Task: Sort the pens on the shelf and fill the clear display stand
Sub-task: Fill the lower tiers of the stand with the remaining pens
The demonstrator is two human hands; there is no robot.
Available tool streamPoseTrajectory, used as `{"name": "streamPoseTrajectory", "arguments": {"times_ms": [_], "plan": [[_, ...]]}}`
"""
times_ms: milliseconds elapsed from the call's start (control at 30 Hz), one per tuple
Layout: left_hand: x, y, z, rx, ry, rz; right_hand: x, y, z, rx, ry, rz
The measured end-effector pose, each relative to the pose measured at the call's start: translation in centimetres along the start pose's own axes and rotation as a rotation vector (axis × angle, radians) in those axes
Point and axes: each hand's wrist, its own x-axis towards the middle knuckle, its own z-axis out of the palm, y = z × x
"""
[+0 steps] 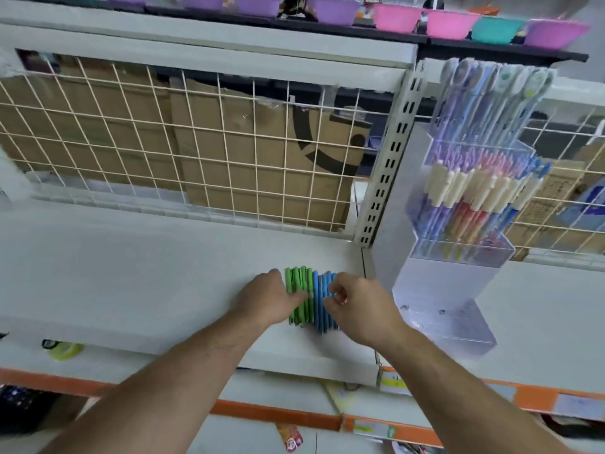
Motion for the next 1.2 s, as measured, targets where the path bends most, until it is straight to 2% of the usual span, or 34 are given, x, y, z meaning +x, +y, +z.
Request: {"name": "streamPoseTrajectory", "arguments": {"times_ms": [100,267,1033,1200], "plan": [[0.7,0.3,-0.1,0.039,-0.025,-0.012,0.0,-0.2,0.2,-0.001,0.006,0.031],[1.4,-0.3,-0.6,-0.023,-0.049,-0.057,0.4,-0.3,0.4,0.016,0.013,0.089],[1.1,0.2,-0.8,0.099,-0.042,0.013,-0.1,-0.3,1.2,0.067,-0.001,0.161],[1.5,0.1,-0.9,-0.020,-0.021,-0.022,-0.3,0.2,1.3,0.096,0.019,0.154]]}}
